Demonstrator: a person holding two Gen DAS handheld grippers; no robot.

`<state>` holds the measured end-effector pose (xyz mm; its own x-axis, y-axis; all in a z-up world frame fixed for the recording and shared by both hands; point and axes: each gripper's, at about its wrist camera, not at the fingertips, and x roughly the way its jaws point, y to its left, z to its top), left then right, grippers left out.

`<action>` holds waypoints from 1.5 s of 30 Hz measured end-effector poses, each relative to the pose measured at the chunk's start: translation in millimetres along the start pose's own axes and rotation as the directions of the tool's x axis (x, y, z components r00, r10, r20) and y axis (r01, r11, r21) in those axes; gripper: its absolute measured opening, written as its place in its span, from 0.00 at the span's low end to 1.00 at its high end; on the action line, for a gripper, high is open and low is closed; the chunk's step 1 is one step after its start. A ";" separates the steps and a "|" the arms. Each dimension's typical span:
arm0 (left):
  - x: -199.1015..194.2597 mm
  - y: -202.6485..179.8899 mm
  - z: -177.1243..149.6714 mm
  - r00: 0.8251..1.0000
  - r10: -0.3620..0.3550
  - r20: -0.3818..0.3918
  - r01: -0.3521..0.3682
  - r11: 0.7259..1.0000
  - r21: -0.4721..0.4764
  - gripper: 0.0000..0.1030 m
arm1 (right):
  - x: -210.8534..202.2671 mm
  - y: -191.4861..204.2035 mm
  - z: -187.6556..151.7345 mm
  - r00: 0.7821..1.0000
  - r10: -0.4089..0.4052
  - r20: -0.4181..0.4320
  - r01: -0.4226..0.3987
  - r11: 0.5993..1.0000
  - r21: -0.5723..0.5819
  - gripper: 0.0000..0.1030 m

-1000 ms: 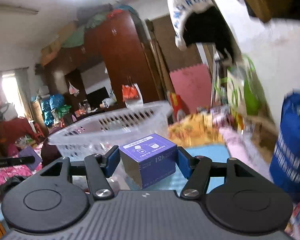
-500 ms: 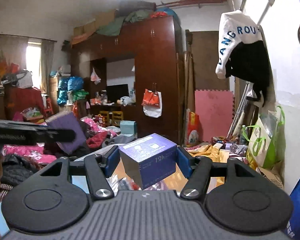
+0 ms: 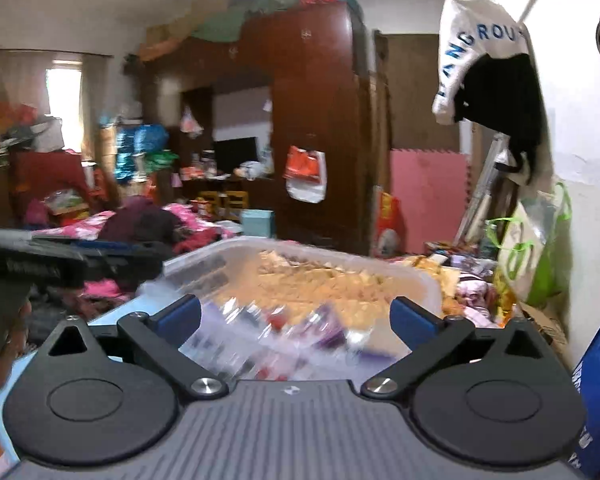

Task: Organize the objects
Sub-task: 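Drop the carton and purple box into the white basket, then grasp the white KENT box with the left tool while the right tool grasps a wrapped box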

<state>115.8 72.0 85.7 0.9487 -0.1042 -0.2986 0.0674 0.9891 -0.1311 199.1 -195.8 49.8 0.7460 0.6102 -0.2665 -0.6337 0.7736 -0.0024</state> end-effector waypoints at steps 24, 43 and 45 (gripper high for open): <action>72.7 36.4 -78.8 0.940 -0.033 -0.339 -0.022 0.987 -0.157 0.91 | 82.5 -5.5 -66.9 0.962 0.025 -0.273 0.025 0.984 0.176 0.68; 44.3 43.4 -79.6 0.984 -0.051 -0.173 0.018 0.983 -0.185 0.64 | 3.0 -42.4 -89.7 0.999 0.034 -0.018 -0.026 0.947 0.321 0.68; 43.8 45.9 -79.7 0.984 -0.057 -0.167 0.023 0.980 -0.200 0.64 | 3.1 -40.4 -93.6 0.999 0.035 -0.023 -0.026 0.950 0.312 0.68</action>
<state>135.8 104.5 -8.8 0.8783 -0.1764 -0.4443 0.0260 0.9456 -0.3242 207.8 -241.1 -41.1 0.7187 0.6326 -0.2884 -0.5570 0.7722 0.3058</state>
